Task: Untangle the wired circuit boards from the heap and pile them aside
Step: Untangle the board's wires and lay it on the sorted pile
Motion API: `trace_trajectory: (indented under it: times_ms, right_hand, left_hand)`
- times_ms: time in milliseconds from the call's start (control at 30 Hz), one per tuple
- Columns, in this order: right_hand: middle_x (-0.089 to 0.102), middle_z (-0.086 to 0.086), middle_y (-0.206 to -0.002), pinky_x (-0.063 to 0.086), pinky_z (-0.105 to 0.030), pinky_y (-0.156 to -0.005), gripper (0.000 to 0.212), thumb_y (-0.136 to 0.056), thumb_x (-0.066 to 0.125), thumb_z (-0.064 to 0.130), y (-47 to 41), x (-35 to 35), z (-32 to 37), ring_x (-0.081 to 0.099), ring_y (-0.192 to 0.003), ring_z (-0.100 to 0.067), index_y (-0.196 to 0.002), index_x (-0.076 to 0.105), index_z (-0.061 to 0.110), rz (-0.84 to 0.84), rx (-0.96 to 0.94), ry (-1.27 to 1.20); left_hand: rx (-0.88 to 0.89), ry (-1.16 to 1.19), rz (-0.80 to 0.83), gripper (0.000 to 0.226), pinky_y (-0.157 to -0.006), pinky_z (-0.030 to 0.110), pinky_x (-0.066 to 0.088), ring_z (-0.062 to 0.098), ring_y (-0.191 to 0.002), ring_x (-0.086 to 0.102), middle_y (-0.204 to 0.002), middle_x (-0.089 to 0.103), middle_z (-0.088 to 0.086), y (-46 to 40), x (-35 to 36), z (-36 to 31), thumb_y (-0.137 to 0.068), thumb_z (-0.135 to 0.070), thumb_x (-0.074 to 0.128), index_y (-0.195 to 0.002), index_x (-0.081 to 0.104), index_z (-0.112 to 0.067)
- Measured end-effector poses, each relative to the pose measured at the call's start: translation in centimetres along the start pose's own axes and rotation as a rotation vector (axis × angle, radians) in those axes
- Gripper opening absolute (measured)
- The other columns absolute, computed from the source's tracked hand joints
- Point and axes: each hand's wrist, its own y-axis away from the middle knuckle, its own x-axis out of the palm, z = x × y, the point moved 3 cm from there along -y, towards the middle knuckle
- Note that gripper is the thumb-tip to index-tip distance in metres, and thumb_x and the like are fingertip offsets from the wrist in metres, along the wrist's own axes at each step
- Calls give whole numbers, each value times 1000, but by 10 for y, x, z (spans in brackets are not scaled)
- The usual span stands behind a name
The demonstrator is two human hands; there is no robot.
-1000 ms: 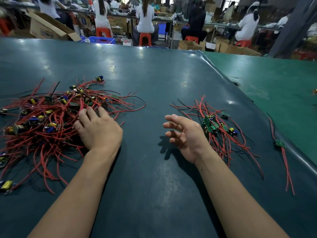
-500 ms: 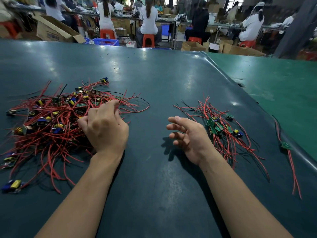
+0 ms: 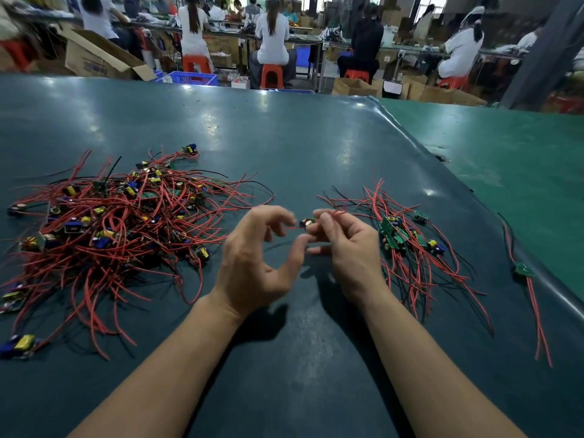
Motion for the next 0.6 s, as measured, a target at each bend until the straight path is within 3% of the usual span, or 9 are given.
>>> trace_trajectory:
  times_ms: [67, 133, 233, 300, 433, 500, 600]
  right_hand:
    - [68, -4, -66, 52, -21, -50, 22, -102, 48, 13, -3, -3, 4, 64, -56, -12, -91, 66, 4, -31, 32, -209]
    - [68, -4, -65, 51, -20, -50, 30, -103, 45, 22, -4, -4, 6, 64, -55, -14, -92, 66, 4, 5, 96, -396]
    - [66, -3, -64, 50, -20, -50, 33, -101, 44, 26, 0, -1, 8, 62, -54, -13, -91, 67, 5, 107, 149, -421]
    - [64, -4, -63, 49, -21, -50, 32, -100, 45, 24, 3, 3, 8, 60, -53, -14, -87, 68, 6, 153, 150, -378]
    - [58, -5, -57, 43, -25, -48, 34, -97, 48, 25, 5, 4, 8, 54, -51, -17, -75, 68, 9, 179, 131, -327]
    - [58, -5, -57, 43, -24, -47, 34, -99, 49, 21, 5, 4, 9, 53, -51, -16, -74, 69, 10, 171, 119, -305]
    - [64, -3, -66, 46, -21, -47, 23, -98, 54, 13, 4, 2, 8, 57, -54, -15, -83, 71, 10, 131, 78, -230]
  left_hand:
    - [-38, -23, -2, 23, -55, 19, 39, 9, -53, 47, -62, 55, -1, 1, -1, 4, -90, -22, 63, -72, 59, -8]
    - [-125, 12, 152, 41, -48, 23, 39, 14, -44, 47, -50, 52, -1, 6, 6, 9, -93, -33, 57, -62, 61, -7]
    - [-462, 137, 406, 45, -56, 36, 52, 21, -55, 64, -67, 68, -1, 10, 19, 18, -89, -57, 49, -93, 71, -18]
    - [-624, 256, 359, 39, -49, 29, 49, 17, -49, 60, -75, 70, 0, 8, 22, 23, -88, -61, 53, -96, 67, -26]
    - [-895, 522, 114, 28, -39, 19, 36, 13, -37, 45, -61, 66, 6, 1, 15, 32, -90, -37, 60, -81, 68, -12]
    - [-882, 563, 102, 16, -38, 18, 35, 12, -36, 44, -58, 63, 7, 1, 13, 30, -91, -19, 64, -82, 69, -6]
    - [-867, 643, 108, 14, -40, 18, 38, 13, -43, 51, -68, 67, 5, 0, 11, 26, -88, -16, 64, -94, 70, -5]
